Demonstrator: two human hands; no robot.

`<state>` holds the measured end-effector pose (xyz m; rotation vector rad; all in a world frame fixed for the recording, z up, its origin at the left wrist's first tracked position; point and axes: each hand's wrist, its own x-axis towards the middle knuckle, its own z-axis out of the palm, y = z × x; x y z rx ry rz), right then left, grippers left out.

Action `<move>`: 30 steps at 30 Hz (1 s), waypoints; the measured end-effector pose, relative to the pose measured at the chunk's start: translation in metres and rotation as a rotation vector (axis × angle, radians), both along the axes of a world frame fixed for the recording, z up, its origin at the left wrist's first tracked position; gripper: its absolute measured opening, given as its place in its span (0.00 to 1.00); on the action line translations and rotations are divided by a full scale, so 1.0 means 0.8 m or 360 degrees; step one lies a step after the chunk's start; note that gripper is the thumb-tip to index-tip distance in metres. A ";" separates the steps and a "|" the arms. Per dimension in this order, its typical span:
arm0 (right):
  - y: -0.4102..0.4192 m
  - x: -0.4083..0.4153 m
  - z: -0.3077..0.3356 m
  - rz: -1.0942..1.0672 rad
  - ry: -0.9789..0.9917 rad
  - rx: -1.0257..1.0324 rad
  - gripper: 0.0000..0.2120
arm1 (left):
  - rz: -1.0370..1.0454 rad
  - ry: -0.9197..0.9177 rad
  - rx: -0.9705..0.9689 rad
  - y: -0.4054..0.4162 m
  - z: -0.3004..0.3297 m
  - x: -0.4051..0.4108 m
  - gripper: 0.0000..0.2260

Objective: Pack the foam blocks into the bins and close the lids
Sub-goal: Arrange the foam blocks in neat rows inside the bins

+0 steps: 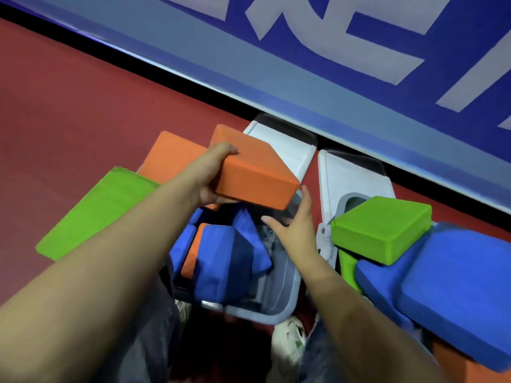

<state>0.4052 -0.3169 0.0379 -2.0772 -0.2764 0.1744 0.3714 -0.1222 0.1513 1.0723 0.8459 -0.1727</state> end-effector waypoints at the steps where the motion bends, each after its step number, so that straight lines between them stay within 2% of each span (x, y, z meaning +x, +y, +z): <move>1: -0.001 0.004 -0.020 0.0015 0.0188 -0.0079 0.48 | 0.0040 -0.0037 -0.0008 -0.002 -0.001 0.009 0.08; 4: -0.011 0.007 -0.083 0.0116 0.0551 -0.0504 0.44 | 0.0128 -0.0141 -0.0022 -0.003 -0.013 0.032 0.12; 7: -0.018 0.004 -0.133 0.0324 0.0781 -0.0828 0.45 | 0.0101 -0.0188 0.0033 -0.003 -0.033 0.046 0.24; 10: -0.011 0.007 -0.162 0.0470 0.0910 -0.1027 0.48 | 0.0064 -0.0225 -0.0008 0.002 -0.051 0.053 0.29; 17: 0.021 0.023 -0.211 0.0601 0.0864 -0.1083 0.52 | 0.0076 -0.0269 0.0019 0.008 -0.074 0.077 0.33; 22: 0.006 0.009 -0.243 0.0652 0.0968 -0.0991 0.46 | 0.0033 -0.0267 -0.0004 -0.006 -0.079 0.083 0.33; 25: 0.003 -0.004 -0.250 0.0701 0.0836 -0.1032 0.48 | -0.0055 -0.0271 0.0036 -0.007 -0.079 0.083 0.36; 28: 0.005 -0.009 -0.244 0.0714 0.0775 -0.0907 0.43 | 0.0001 -0.0217 0.0040 -0.011 -0.077 0.083 0.33; 30: 0.002 -0.008 -0.245 0.0735 0.0870 -0.0950 0.45 | 0.0015 -0.0185 0.0040 -0.014 -0.078 0.084 0.31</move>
